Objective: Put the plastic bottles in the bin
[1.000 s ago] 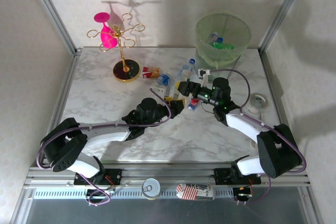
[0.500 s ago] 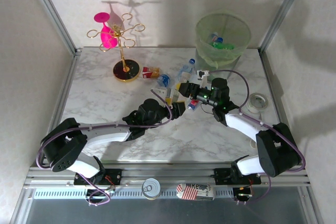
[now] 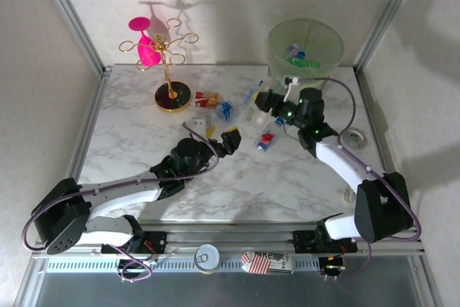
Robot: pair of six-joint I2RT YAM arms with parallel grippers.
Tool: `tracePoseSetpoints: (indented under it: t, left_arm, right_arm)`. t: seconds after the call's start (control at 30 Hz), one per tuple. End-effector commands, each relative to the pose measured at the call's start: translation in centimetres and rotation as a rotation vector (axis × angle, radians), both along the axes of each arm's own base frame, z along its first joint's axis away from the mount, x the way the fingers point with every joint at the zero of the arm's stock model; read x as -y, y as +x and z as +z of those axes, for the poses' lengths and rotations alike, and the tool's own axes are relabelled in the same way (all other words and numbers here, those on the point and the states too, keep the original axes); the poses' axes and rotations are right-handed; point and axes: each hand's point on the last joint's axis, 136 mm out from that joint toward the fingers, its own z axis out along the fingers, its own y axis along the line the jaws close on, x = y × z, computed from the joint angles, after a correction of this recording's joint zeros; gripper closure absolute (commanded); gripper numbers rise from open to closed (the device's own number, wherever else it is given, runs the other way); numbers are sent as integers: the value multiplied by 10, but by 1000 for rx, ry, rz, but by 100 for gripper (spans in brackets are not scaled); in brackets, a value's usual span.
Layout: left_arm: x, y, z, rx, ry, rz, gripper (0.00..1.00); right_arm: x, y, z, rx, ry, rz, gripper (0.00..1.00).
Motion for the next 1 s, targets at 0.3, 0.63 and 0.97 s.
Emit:
tracePoseSetpoints:
  t: [0.3, 0.63, 0.97]
  left_arm:
    - [-78, 11, -53, -162, -89, 253, 0]
    - [-58, 16, -89, -289, -4, 170, 0]
    - [-25, 25, -98, -343, 29, 57, 0]
  right_arm:
    - [111, 73, 165, 395, -31, -426, 51]
    - [160, 148, 148, 394, -126, -688, 51]
    - [145, 182, 92, 257, -217, -604, 37]
